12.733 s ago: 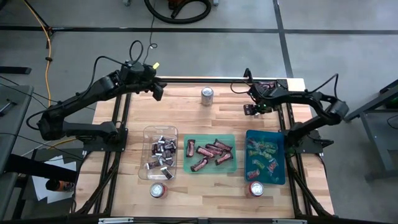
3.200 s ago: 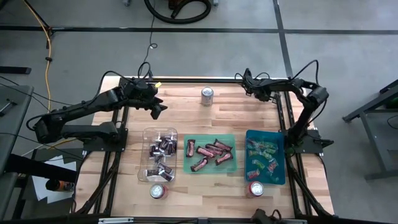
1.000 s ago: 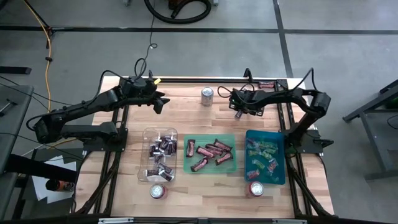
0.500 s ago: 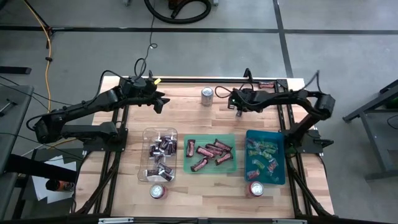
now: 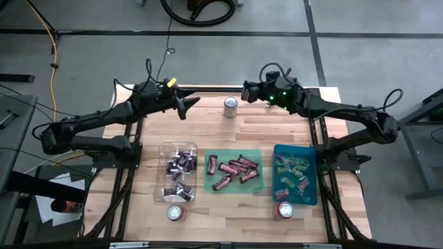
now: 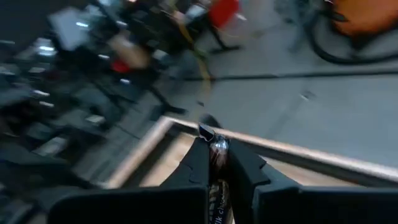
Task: Organize candy in baskets
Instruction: Put the brown white chocolate bar into the transparent bin
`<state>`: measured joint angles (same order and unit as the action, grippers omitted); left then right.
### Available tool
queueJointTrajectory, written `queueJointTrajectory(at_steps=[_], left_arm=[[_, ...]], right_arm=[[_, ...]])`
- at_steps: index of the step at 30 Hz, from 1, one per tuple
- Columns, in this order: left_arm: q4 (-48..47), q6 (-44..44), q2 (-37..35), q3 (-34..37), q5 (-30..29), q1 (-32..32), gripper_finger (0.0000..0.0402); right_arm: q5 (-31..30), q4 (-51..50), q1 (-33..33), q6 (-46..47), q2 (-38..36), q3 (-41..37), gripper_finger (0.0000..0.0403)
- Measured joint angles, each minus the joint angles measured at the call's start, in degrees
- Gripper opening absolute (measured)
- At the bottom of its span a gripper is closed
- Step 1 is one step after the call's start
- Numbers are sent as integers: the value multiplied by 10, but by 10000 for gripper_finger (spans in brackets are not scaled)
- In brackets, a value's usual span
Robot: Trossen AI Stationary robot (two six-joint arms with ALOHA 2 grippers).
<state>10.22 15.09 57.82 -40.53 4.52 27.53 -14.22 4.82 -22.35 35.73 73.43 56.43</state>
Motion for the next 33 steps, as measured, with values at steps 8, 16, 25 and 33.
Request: queueJointTrajectory(at_steps=[8, 16, 25, 33], left_arm=[[159, -76, 73, -1, -5, -80, 221], [180, -79, 109, -27, -8, -116, 221], [179, -58, 114, -39, -7, -116, 221], [180, -13, 114, -39, 43, -116, 221]], right_arm=[[72, 47, 55, -122, 61, 94, 12], [103, 28, 93, -212, 120, 178, 13], [121, 22, 102, -227, 132, 196, 14], [139, 32, 101, -258, 139, 196, 14]])
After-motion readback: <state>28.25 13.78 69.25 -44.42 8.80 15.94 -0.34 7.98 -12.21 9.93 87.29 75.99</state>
